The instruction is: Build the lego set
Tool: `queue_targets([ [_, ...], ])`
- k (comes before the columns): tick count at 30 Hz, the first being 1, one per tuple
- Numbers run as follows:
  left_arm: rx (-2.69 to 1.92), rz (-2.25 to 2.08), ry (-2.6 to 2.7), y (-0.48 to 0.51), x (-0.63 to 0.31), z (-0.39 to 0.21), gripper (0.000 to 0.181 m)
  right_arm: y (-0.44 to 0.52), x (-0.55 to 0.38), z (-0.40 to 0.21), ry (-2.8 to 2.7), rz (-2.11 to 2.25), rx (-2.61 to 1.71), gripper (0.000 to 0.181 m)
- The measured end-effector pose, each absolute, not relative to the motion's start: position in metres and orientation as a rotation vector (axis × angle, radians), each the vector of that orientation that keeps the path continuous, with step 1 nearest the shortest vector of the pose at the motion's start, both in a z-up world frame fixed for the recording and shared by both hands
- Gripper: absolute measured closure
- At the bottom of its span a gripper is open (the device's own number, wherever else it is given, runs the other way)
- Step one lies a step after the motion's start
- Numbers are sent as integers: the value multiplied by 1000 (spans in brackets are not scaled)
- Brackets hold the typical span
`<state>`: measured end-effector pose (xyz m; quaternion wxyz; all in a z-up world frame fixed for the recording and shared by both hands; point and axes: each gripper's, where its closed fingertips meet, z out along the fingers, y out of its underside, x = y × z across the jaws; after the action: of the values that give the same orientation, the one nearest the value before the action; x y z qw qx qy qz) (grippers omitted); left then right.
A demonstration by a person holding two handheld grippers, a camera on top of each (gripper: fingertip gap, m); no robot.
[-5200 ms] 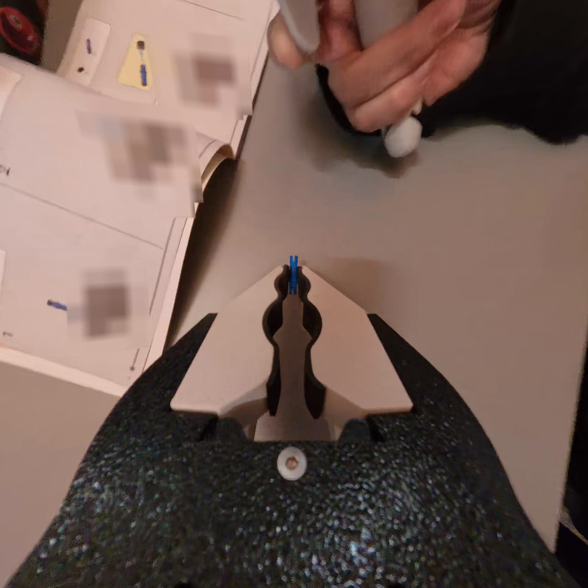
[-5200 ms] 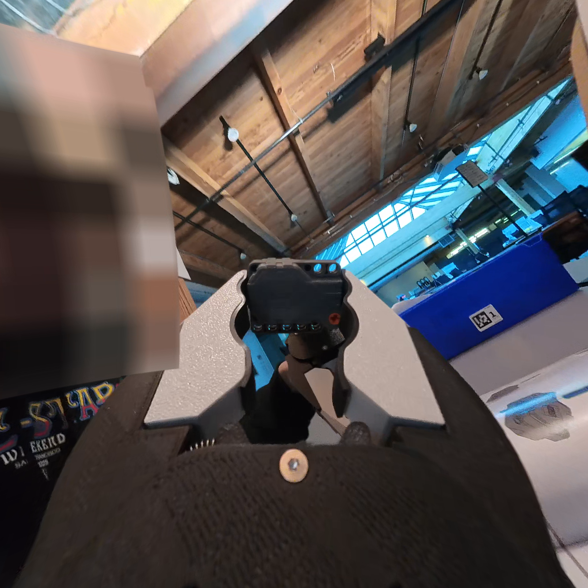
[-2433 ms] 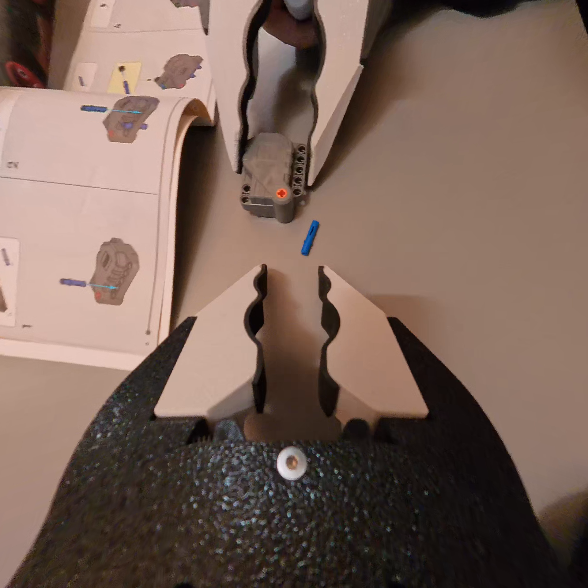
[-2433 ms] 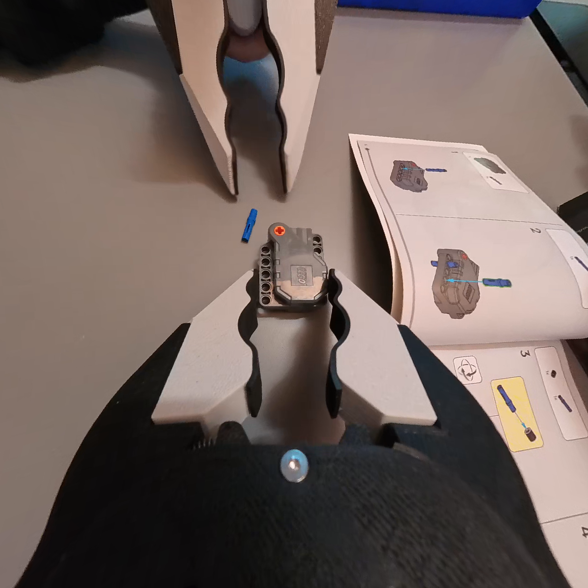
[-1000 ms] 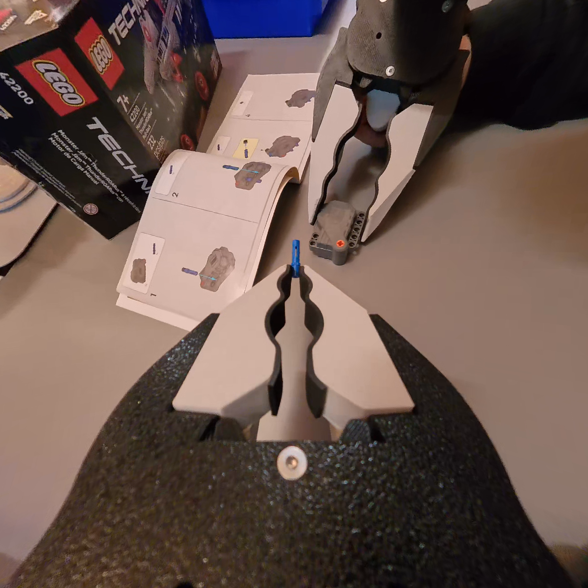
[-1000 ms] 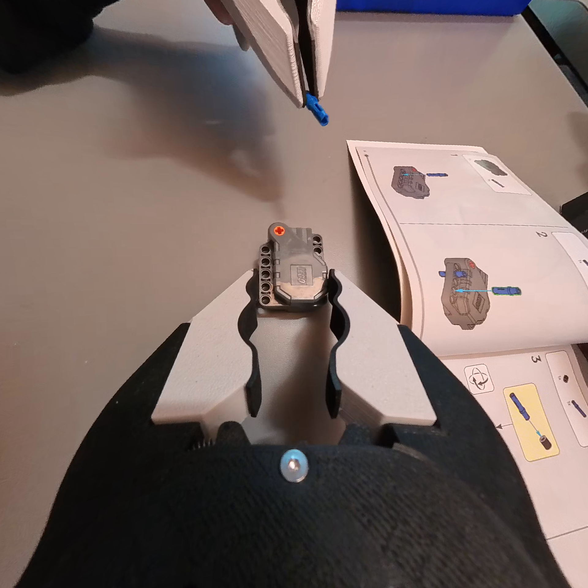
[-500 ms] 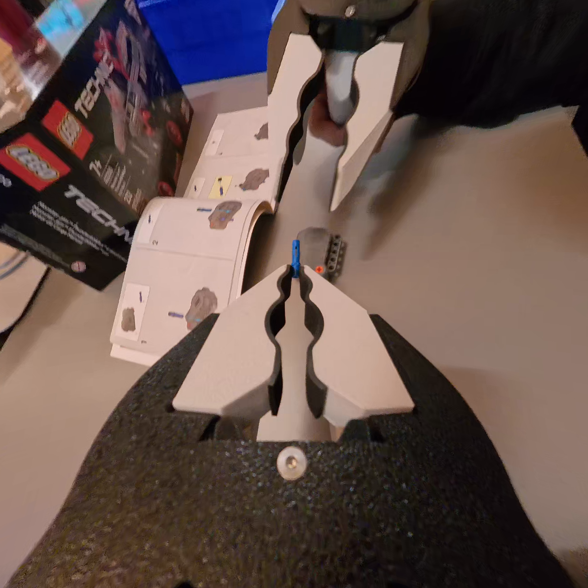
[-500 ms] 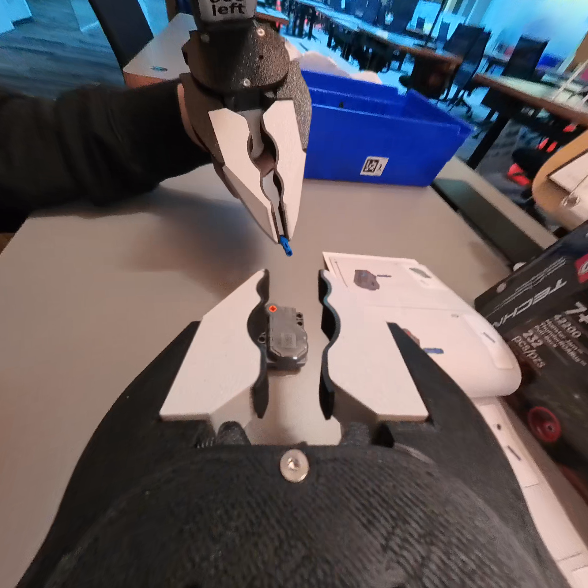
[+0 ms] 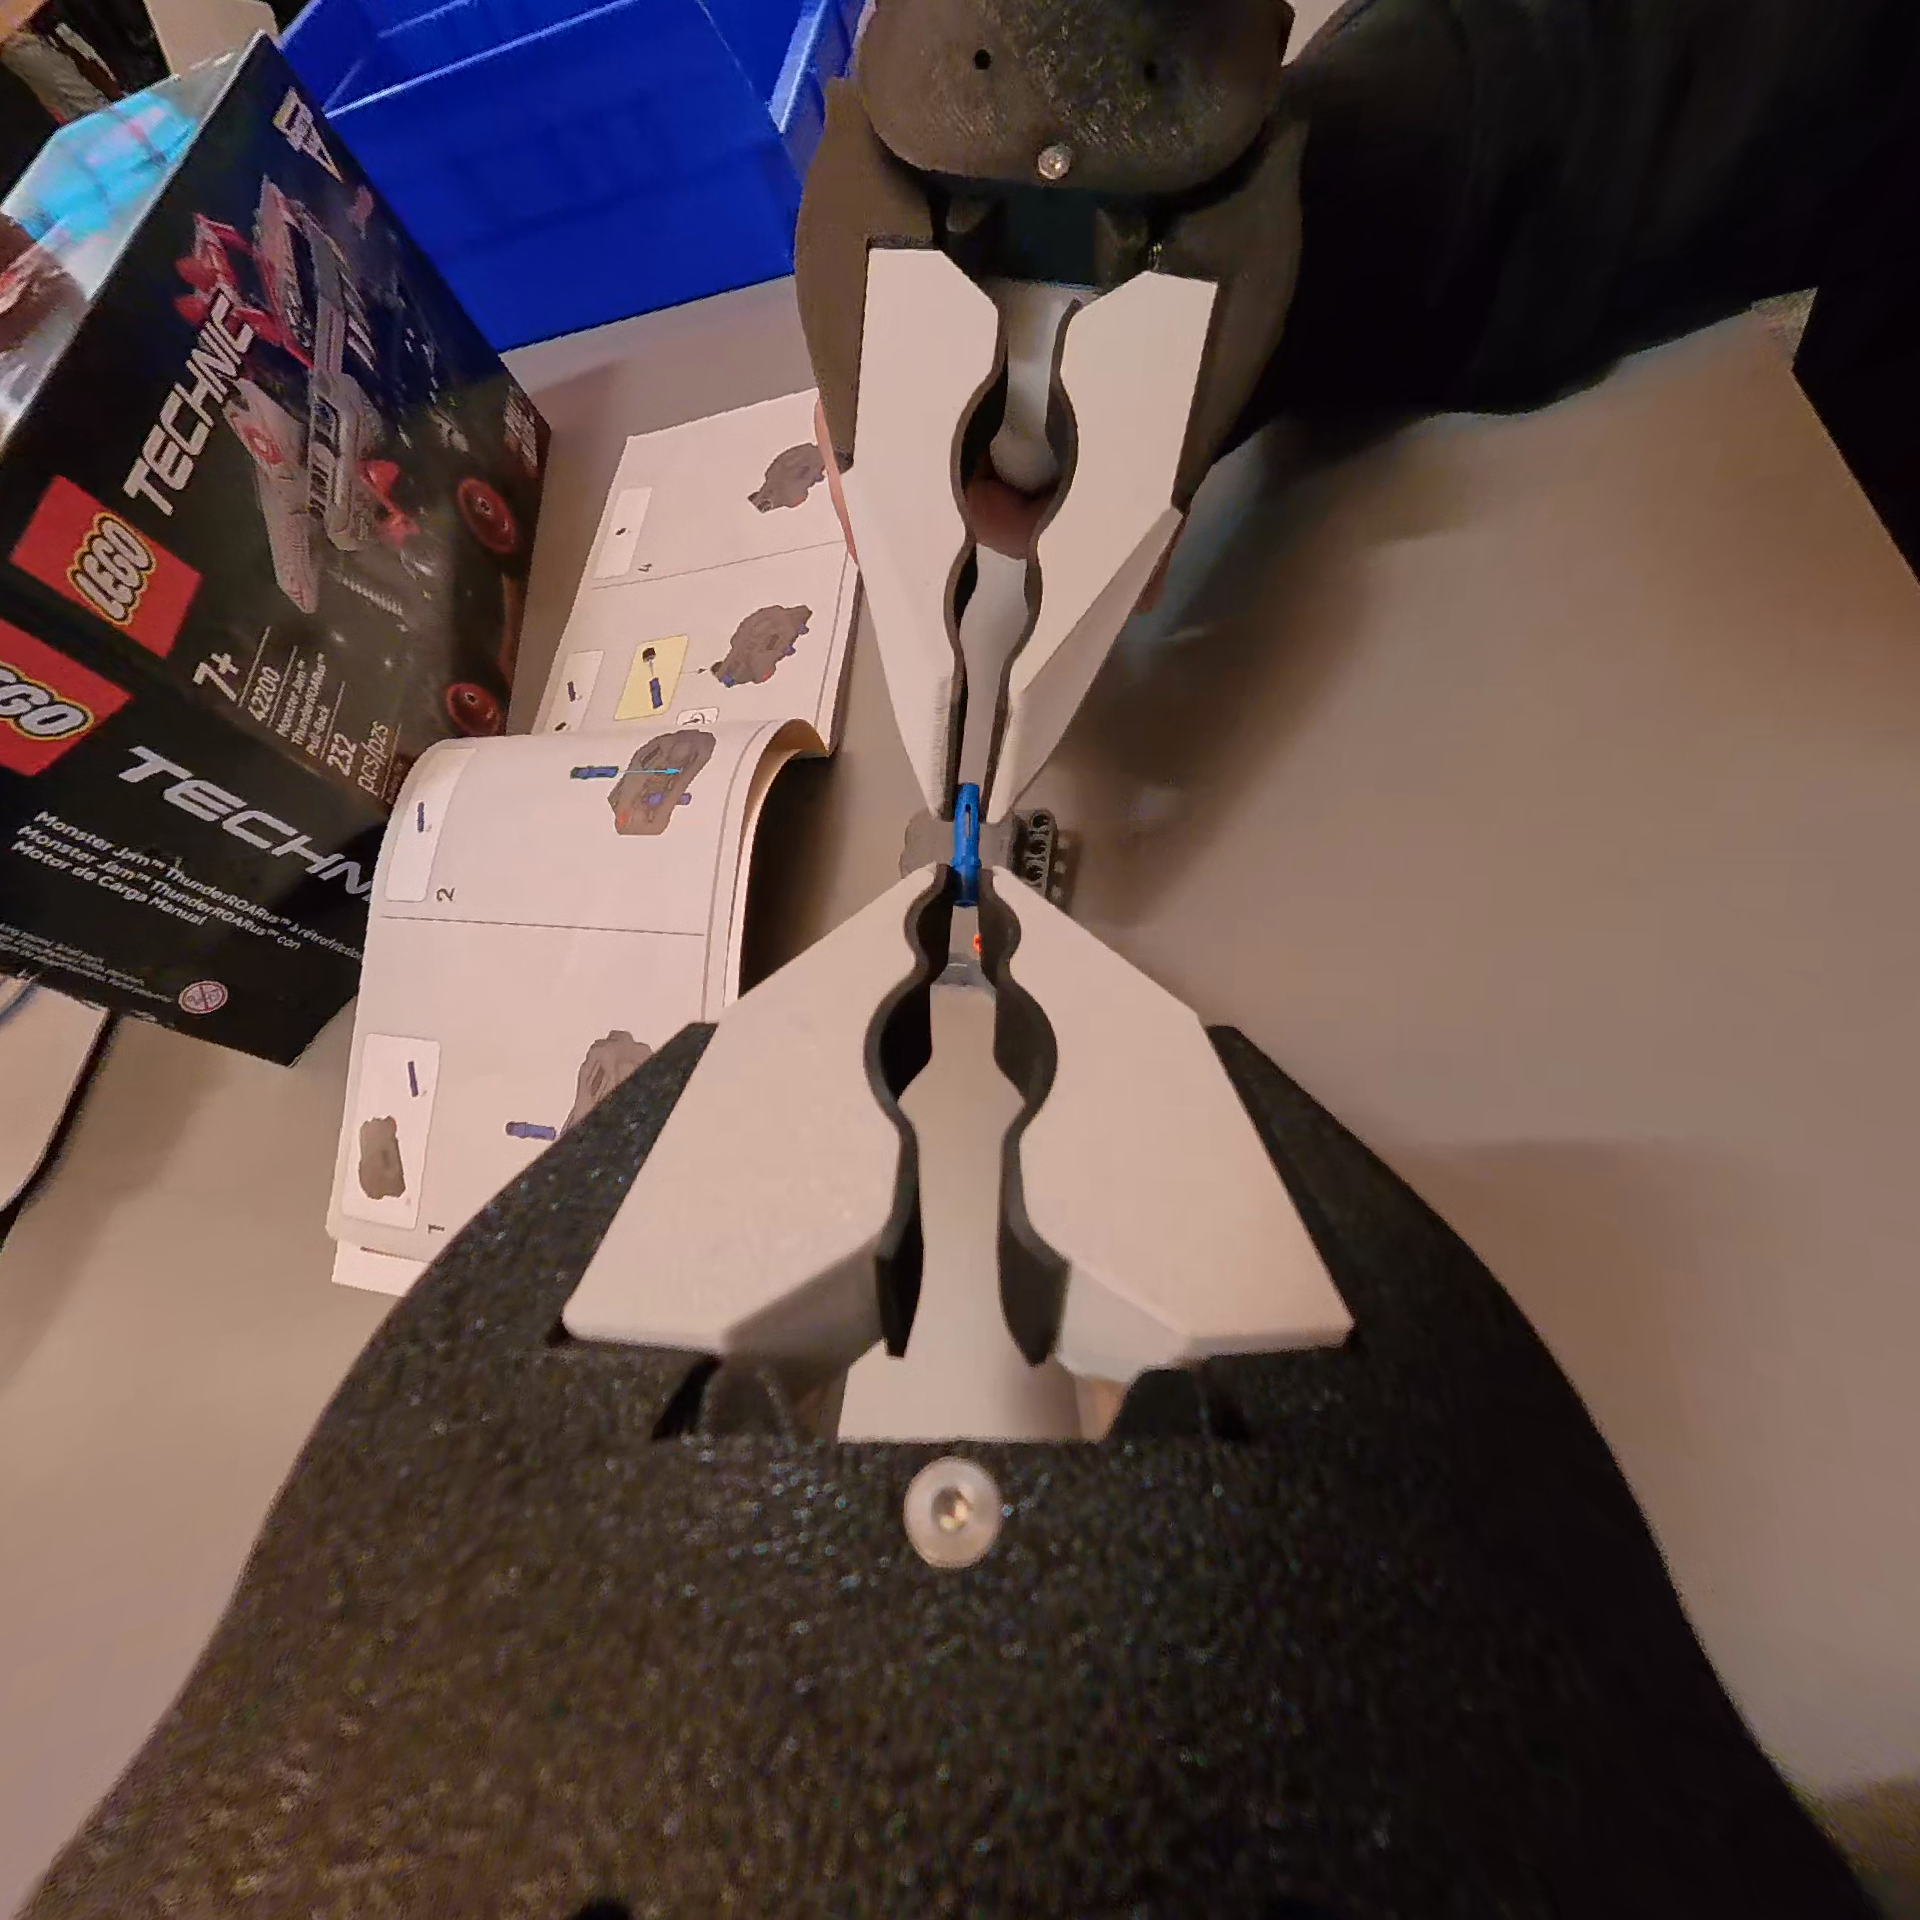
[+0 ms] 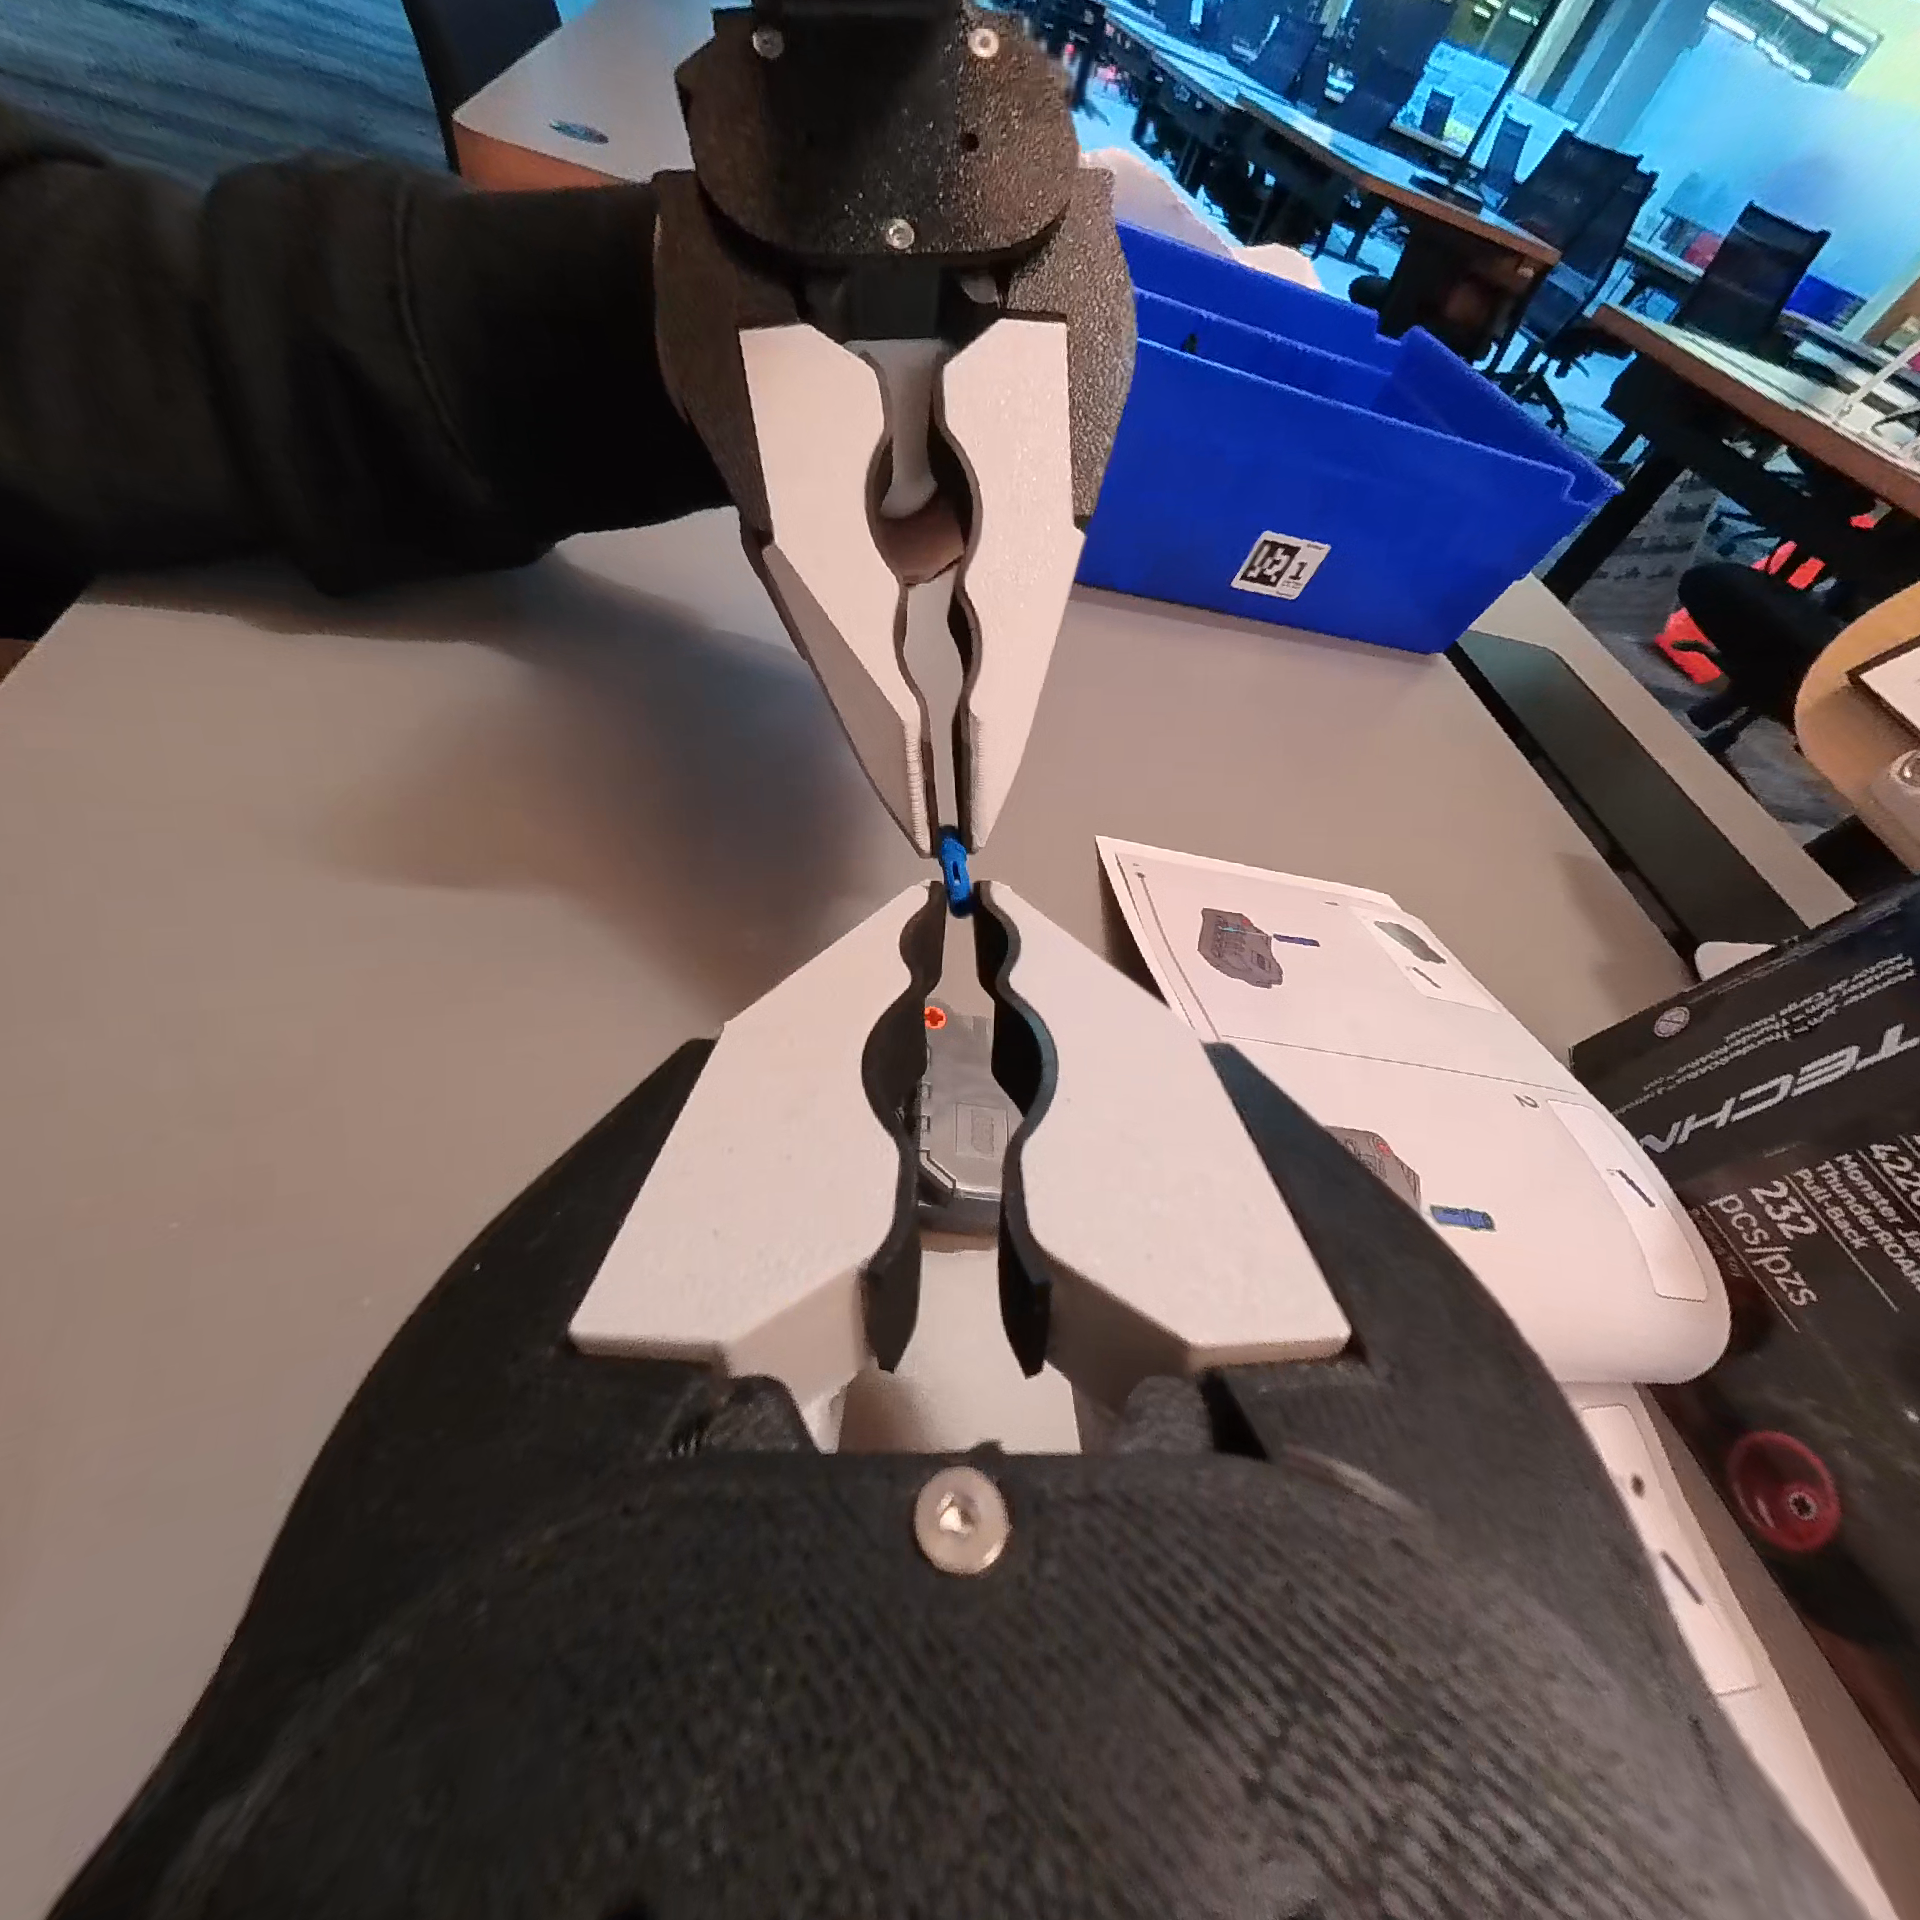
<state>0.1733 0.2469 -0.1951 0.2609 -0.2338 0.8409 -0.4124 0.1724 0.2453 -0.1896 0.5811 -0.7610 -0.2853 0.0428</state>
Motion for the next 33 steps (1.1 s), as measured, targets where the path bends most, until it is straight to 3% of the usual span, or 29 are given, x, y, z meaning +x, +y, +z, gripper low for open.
queue_targets([
  [15,-563,-1466,2001,241,168,-143,175,239,167,-139,-481,335,-1487,179],
  [33,-598,-1522,2024,237,167,-144,181,243,167,-150,-527,255,-1518,179],
])
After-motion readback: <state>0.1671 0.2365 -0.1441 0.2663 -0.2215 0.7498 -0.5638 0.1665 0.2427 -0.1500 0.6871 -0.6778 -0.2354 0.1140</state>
